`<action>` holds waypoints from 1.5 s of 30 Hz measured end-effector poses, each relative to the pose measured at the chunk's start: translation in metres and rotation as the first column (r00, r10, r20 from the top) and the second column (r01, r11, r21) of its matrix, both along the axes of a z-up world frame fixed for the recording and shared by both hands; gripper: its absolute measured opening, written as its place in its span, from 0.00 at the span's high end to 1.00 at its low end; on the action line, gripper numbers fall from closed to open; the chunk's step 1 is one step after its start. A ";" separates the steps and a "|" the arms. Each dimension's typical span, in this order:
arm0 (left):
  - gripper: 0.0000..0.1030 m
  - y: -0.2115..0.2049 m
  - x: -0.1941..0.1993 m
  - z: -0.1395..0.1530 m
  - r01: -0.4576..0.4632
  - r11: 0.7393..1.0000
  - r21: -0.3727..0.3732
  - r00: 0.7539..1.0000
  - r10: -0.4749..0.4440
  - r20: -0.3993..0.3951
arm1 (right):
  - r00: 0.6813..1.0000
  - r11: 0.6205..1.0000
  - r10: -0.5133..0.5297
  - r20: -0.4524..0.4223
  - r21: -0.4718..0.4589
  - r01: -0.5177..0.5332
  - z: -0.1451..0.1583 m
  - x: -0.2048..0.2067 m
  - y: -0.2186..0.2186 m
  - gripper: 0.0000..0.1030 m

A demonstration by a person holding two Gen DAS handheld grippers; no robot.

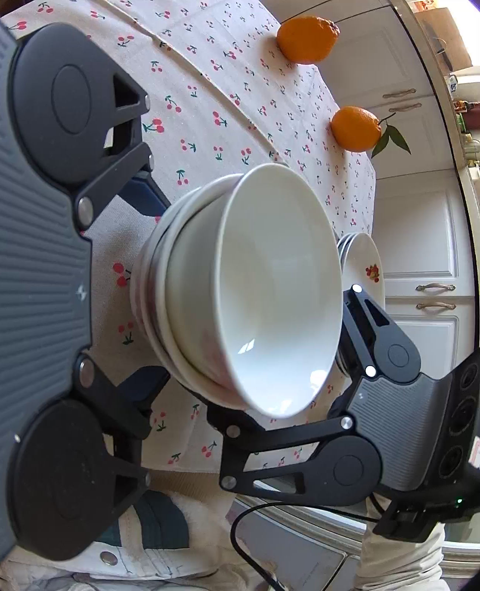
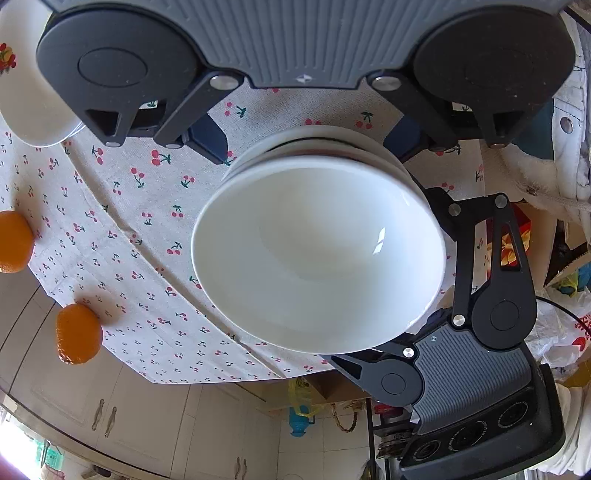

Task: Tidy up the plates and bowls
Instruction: 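Grasp the bowl stack with both grippers from opposite sides of the rims, then lift the bowl stack with both grippers and carry it over the plate stack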

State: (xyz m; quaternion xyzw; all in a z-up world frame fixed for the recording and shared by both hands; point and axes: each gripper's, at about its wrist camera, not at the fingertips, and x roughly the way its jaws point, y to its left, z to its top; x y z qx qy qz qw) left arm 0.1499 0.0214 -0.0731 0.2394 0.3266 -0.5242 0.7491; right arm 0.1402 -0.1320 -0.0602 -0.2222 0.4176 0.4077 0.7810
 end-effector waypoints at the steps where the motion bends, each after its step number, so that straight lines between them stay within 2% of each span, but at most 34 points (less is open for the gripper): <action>1: 0.17 -0.001 0.001 -0.001 0.008 1.000 0.001 1.000 -0.008 0.000 | 1.000 1.000 0.006 -0.002 -0.006 -0.006 0.000 0.000 0.001 0.11; 9: 0.19 0.000 0.007 -0.001 0.040 0.999 -0.007 0.999 -0.040 -0.026 | 0.999 0.999 0.037 -0.023 -0.033 -0.038 0.002 0.001 0.005 0.17; 21: 0.20 0.002 0.008 0.003 0.059 0.998 -0.024 0.997 -0.060 -0.039 | 0.998 0.997 0.061 -0.034 -0.036 -0.062 0.003 0.007 0.008 0.18; 45: 0.20 -0.003 0.005 0.007 0.071 0.997 0.004 0.997 -0.071 -0.010 | 0.998 0.998 0.050 -0.030 -0.032 -0.051 0.007 0.005 0.005 0.19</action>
